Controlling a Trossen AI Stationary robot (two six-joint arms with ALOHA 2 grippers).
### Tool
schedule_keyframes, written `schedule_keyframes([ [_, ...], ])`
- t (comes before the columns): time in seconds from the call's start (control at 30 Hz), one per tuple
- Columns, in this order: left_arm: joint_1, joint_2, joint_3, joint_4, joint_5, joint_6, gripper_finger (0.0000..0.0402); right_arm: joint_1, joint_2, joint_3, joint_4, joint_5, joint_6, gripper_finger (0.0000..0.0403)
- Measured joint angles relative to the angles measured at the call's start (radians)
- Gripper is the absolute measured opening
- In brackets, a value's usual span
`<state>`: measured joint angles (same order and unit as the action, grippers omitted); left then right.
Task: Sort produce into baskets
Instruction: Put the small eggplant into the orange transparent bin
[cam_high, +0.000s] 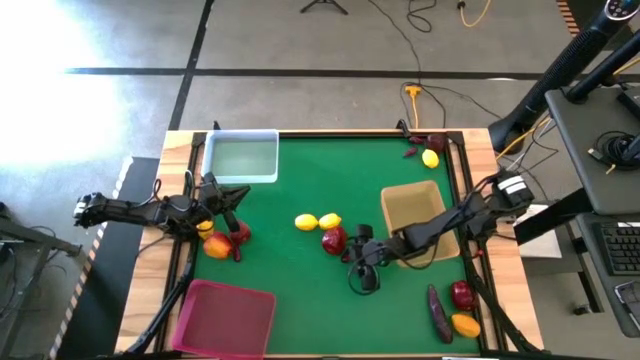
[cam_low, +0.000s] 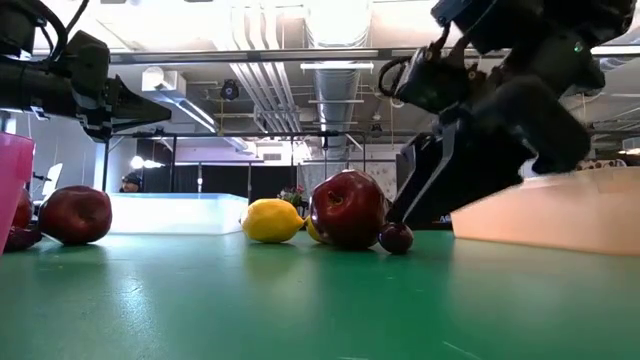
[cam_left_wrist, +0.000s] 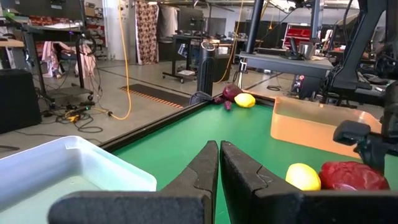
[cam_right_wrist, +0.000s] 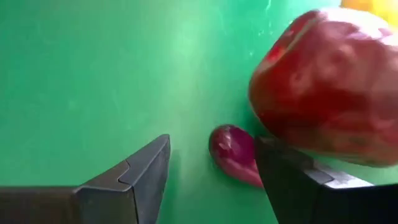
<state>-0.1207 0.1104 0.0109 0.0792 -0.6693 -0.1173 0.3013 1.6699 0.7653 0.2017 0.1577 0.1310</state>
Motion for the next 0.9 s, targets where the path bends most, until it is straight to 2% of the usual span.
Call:
schedule_keyframes([
  [0.4,0.0,0.0,0.0,0.002,0.0,0.0,0.0001,-0.025,0.064,0.012,-0.019,-0.006,-0.012,0.0224],
  [0.6,0.0,-0.001,0.0,0.003,0.0,0.0,0.0001,-0.025,-0.007,0.008,-0.1,-0.005,0.036,0.0221],
  [0.8,0.0,-0.001,0.0,0.003,0.0,0.0,0.0001,-0.022,-0.123,0.011,-0.306,-0.005,0.1,0.0233],
  [0.9,0.0,-0.001,0.0,0.003,0.0,0.0,0.0001,-0.023,-0.16,0.01,-0.325,-0.04,0.083,0.0241],
])
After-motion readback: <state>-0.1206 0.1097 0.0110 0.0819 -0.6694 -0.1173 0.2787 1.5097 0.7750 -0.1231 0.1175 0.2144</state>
